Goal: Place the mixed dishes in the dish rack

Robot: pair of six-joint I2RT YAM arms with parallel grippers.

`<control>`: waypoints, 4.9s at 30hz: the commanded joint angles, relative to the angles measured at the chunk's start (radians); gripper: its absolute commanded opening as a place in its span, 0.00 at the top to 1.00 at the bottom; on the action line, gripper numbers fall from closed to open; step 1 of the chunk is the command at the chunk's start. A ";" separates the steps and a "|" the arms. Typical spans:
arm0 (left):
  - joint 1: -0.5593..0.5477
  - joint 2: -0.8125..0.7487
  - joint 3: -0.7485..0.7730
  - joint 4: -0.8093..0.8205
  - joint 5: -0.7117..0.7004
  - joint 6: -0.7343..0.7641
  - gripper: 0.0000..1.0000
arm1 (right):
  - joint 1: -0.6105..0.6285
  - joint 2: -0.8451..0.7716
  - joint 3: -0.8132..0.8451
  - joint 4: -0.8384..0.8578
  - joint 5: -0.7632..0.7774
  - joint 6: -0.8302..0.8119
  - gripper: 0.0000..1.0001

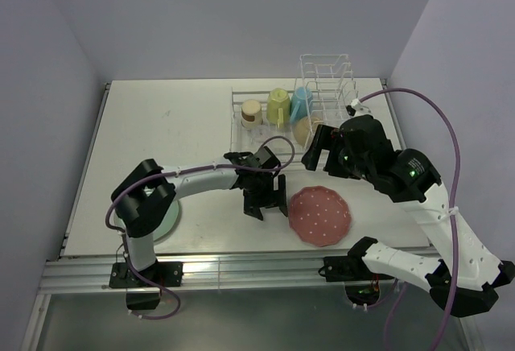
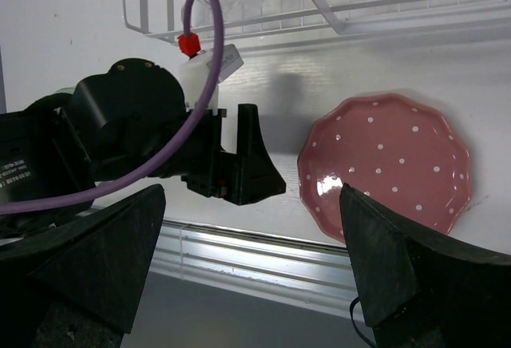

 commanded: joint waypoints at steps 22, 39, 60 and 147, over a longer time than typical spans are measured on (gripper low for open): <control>-0.067 0.274 0.280 -0.028 -0.114 0.056 0.32 | -0.025 -0.094 -0.007 -0.050 0.045 -0.001 0.03; -0.099 0.449 0.283 -0.057 -0.170 0.053 0.83 | -0.026 -0.144 -0.004 -0.079 0.105 -0.023 0.03; -0.099 -0.138 -0.094 -0.077 -0.394 0.154 1.00 | -0.029 -0.081 -0.050 0.021 0.018 -0.069 0.03; -0.048 -0.957 -0.140 -0.138 -0.323 0.513 1.00 | 0.136 0.445 -0.144 0.329 -1.041 -0.854 0.47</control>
